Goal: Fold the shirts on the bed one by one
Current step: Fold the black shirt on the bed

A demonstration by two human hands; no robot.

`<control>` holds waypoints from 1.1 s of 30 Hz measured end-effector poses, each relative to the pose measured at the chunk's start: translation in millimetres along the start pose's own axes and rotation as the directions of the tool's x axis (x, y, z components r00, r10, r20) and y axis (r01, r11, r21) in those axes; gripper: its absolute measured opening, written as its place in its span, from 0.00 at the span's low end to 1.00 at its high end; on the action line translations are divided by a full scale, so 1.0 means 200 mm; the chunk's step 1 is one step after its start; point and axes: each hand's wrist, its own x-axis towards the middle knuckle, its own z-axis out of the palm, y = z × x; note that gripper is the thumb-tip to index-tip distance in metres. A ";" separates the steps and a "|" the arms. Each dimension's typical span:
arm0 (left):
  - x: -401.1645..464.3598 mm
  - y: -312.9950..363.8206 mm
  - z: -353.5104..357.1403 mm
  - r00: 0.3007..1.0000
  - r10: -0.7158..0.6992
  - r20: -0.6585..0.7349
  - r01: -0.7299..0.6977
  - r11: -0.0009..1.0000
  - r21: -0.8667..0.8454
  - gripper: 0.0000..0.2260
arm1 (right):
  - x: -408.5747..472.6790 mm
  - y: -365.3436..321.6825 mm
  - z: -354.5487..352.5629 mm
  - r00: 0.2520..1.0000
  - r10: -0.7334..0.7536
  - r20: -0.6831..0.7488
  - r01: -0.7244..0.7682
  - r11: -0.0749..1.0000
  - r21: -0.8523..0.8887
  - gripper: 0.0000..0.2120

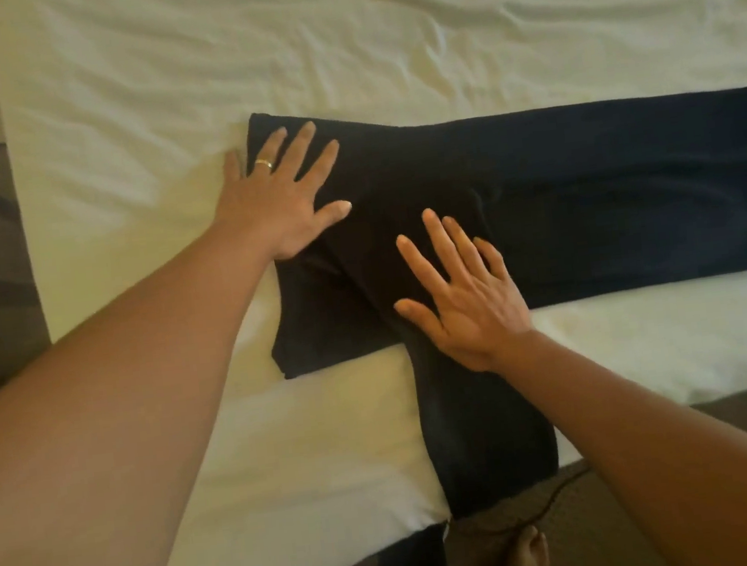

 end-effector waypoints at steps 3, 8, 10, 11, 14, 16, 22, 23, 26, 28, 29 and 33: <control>-0.04 0.10 -0.04 0.997 -0.075 -0.019 0.076 0.996 0.050 0.33 | -0.10 -0.07 -0.06 0.993 0.086 -0.085 -0.076 0.991 0.111 0.34; -0.22 0.33 -0.07 0.973 0.097 -0.208 -0.107 0.993 -0.040 0.29 | -0.43 -0.27 -0.05 0.997 0.047 0.060 -0.058 0.982 0.179 0.23; -0.27 0.39 -0.03 0.988 0.126 -0.093 -0.135 0.986 -0.095 0.30 | -0.51 -0.30 -0.01 0.978 0.092 0.187 -0.124 0.978 0.169 0.20; -0.27 0.40 -0.01 0.994 0.105 -0.035 -0.109 0.987 -0.121 0.30 | -0.53 -0.30 0.00 0.972 0.110 0.206 -0.151 0.969 0.196 0.17; -0.26 0.40 -0.02 0.997 0.064 0.030 -0.059 0.985 -0.161 0.30 | -0.52 -0.24 -0.02 0.947 0.174 0.270 -0.270 0.886 0.377 0.07; -0.23 0.42 -0.07 0.998 0.036 0.058 -0.022 0.976 -0.217 0.28 | -0.49 -0.14 -0.08 0.900 0.289 0.325 -0.430 0.704 0.566 0.06; -0.22 0.48 -0.21 0.982 -0.079 0.170 0.141 0.909 -0.393 0.35 | -0.38 0.25 -0.34 0.797 0.509 0.325 -0.521 0.309 0.796 0.09; -0.22 0.50 -0.22 0.980 -0.085 0.179 0.151 0.905 -0.398 0.38 | -0.32 0.31 -0.38 0.795 0.536 0.283 -0.501 0.319 0.804 0.09; -0.20 0.51 -0.25 0.982 -0.096 0.163 0.154 0.907 -0.391 0.44 | -0.14 0.49 -0.55 0.832 0.542 0.121 -0.412 0.456 0.789 0.08; -0.17 0.50 -0.25 0.977 -0.115 0.178 0.178 0.903 -0.392 0.45 | -0.03 0.56 -0.67 0.879 0.475 0.044 -0.354 0.589 0.726 0.06; -0.16 0.51 -0.25 0.974 -0.125 0.189 0.189 0.907 -0.377 0.42 | 0.01 0.59 -0.72 0.901 0.435 0.008 -0.323 0.657 0.682 0.05; -0.12 0.57 -0.26 0.972 -0.204 0.118 0.227 0.944 -0.240 0.26 | 0.00 0.61 -0.69 0.879 0.409 -0.245 -0.213 0.796 0.567 0.13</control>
